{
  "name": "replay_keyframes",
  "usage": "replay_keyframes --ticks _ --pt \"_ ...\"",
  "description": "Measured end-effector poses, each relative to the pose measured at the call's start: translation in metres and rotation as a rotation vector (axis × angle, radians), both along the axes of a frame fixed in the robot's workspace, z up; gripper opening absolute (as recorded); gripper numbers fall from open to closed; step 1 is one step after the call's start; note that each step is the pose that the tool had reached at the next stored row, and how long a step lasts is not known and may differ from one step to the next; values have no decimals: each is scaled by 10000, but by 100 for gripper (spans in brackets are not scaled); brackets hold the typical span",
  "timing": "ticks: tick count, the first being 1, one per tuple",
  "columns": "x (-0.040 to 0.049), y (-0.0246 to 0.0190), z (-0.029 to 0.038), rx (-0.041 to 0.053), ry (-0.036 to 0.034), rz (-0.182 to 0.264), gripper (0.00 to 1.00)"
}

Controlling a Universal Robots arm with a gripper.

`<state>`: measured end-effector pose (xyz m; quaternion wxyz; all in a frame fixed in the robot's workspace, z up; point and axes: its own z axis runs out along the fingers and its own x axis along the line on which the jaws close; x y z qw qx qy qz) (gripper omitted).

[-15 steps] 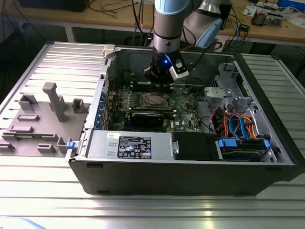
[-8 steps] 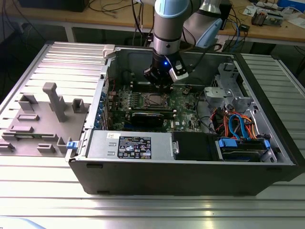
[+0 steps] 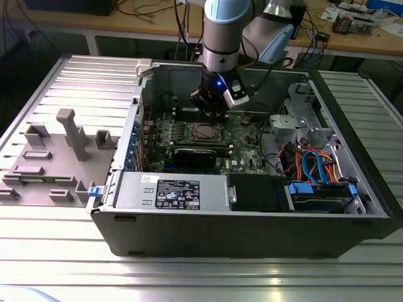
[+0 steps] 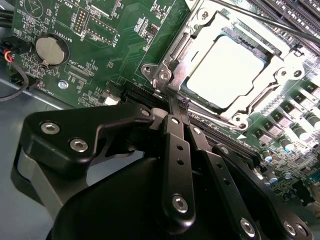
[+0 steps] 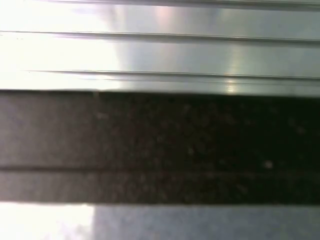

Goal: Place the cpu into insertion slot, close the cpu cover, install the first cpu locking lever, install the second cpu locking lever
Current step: 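Install the first cpu locking lever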

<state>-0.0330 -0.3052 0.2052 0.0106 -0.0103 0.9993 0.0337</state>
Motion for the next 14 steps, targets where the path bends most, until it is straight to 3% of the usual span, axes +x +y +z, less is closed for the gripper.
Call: replay_keyframes --ticks 10,14 --pt "1 0 13 -1 0 0 11" --pt "4 0 5 -57 2 -3 11"
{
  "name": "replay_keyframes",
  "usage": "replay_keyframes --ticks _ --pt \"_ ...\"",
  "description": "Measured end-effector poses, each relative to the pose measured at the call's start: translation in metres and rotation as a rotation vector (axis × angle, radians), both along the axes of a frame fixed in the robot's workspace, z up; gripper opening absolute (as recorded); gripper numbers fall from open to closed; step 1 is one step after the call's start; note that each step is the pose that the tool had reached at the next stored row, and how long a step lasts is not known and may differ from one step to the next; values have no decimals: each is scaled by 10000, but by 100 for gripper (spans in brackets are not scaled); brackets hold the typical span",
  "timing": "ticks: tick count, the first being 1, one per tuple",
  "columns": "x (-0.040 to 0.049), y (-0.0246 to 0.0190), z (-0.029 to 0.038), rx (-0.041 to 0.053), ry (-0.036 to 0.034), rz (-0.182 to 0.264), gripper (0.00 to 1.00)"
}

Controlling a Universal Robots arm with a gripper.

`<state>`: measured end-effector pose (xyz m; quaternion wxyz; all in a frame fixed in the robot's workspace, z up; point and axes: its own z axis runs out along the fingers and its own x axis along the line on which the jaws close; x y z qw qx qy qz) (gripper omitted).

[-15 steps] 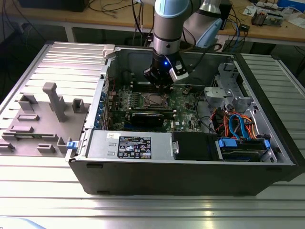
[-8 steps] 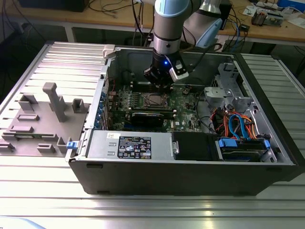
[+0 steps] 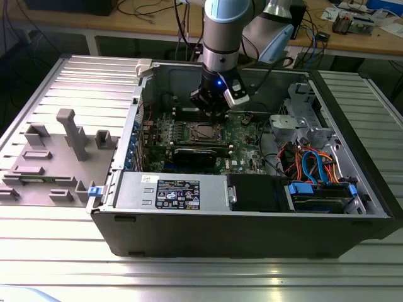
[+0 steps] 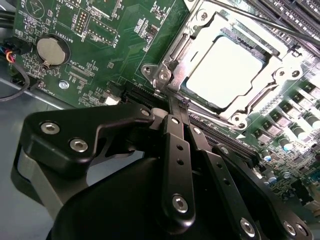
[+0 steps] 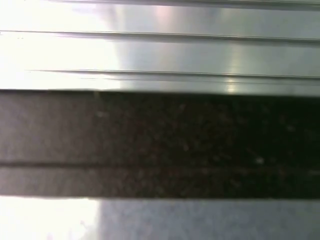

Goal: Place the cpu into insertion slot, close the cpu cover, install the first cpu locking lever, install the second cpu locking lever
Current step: 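Install the first cpu locking lever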

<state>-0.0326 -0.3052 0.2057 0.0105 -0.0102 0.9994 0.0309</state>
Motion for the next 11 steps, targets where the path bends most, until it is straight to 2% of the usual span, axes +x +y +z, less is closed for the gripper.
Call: replay_keyframes --ticks 4,7,11 --pt "5 -2 -28 -27 6 -9 11" --pt "10 0 -36 -1 -13 -14 11" --pt "8 -4 -9 -9 -2 -13 11"
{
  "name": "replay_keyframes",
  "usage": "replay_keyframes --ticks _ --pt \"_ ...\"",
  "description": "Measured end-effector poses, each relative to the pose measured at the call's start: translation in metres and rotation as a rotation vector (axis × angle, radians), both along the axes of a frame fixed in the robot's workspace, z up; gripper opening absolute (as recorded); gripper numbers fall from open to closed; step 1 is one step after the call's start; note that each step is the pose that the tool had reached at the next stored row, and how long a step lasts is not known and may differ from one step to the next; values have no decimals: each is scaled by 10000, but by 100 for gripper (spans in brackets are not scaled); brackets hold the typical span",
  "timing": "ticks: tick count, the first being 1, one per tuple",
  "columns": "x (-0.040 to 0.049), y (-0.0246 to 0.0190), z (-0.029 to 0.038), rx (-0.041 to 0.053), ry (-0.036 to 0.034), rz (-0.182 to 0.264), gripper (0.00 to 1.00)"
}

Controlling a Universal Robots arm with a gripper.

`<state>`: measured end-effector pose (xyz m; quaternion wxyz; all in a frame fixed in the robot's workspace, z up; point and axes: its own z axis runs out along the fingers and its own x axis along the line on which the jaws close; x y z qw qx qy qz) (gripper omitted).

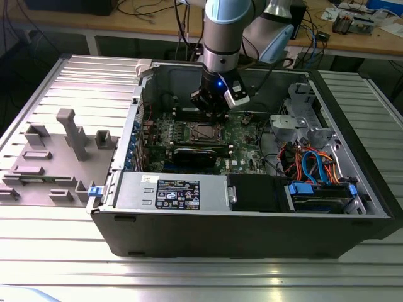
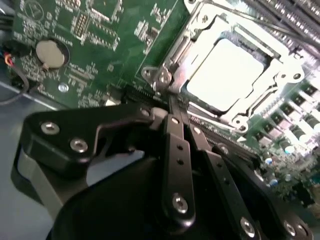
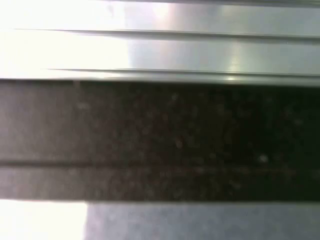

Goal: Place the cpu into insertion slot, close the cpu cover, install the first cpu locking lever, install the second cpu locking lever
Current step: 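Install the first cpu locking lever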

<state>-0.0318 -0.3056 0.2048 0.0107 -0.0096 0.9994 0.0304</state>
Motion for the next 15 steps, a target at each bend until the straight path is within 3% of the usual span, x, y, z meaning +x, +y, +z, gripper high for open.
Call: replay_keyframes --ticks 15 --pt "3 -27 -19 -71 6 1 11"
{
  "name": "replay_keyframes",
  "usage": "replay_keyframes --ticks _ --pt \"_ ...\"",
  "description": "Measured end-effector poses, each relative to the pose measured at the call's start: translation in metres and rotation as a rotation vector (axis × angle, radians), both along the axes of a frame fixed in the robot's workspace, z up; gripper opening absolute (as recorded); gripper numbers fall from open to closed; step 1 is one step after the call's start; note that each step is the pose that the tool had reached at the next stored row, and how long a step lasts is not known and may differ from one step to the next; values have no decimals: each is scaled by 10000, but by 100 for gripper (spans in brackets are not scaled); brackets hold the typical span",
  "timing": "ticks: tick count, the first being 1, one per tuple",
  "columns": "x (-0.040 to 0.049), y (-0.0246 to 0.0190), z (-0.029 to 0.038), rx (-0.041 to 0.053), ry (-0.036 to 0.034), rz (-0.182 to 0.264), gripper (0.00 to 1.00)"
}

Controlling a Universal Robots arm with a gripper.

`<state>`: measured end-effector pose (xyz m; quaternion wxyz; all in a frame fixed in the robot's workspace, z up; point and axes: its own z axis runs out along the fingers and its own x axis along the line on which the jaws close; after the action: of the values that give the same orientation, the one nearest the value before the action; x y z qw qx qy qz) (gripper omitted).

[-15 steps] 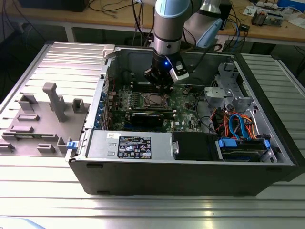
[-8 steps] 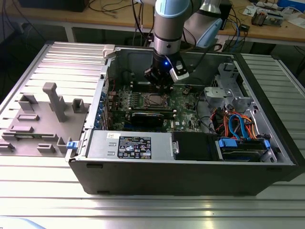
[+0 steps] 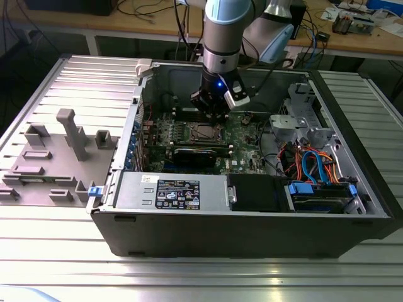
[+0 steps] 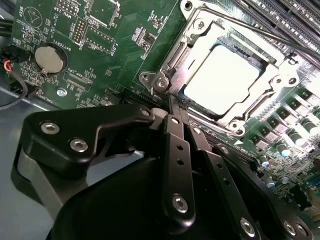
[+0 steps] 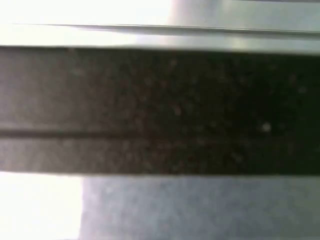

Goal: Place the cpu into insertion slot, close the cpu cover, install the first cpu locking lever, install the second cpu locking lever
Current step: 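Install the first cpu locking lever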

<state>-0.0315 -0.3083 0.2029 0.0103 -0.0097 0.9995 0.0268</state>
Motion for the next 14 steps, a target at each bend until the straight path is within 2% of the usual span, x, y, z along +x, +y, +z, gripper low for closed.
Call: replay_keyframes --ticks 5,9,12,14 --pt "1 1 -9 361 3 -1 11" --pt "1 1 36 364 3 -2 11" --pt "1 -2 39 363 4 -1 11" --pt "1 -27 39 363 3 -1 11"
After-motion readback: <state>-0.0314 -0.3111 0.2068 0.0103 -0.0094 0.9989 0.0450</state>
